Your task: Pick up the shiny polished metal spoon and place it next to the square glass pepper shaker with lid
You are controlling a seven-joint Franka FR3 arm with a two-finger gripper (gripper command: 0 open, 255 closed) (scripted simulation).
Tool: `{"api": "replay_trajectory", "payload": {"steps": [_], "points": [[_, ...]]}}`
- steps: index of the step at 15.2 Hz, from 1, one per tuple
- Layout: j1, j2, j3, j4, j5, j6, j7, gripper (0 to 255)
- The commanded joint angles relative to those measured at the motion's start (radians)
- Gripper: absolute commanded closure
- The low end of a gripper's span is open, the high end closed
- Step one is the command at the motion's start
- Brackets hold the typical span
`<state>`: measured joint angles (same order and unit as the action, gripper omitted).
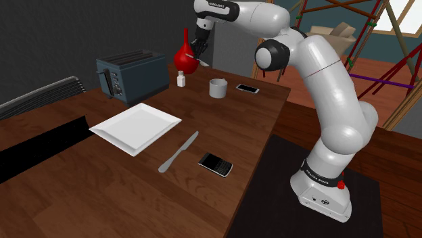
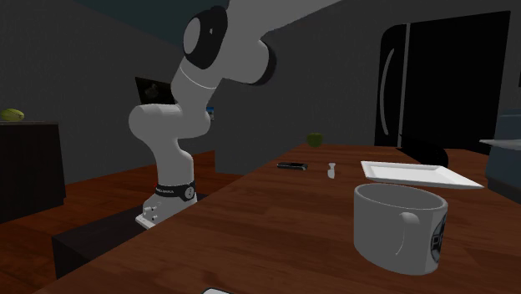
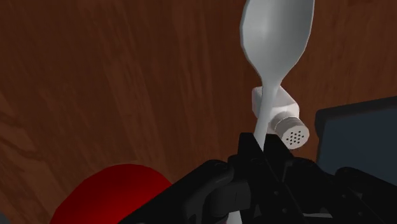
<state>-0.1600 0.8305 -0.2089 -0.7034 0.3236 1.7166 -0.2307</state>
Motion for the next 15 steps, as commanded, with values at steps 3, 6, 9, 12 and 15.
{"api": "replay_trajectory", "payload": {"steps": [3,6,9,12,15], "points": [[0.006,0.005,0.000,-0.046,0.002,0.047,-0.013,255],[0.017,-0.020,-0.002,-0.130,0.004,0.105,-0.027,255],[0.025,-0.034,-0.003,-0.195,0.006,0.154,-0.038,255],[0.031,-0.041,-0.002,-0.248,0.008,0.198,-0.048,255],[0.036,-0.043,-0.002,-0.292,0.012,0.239,-0.058,255]]}}
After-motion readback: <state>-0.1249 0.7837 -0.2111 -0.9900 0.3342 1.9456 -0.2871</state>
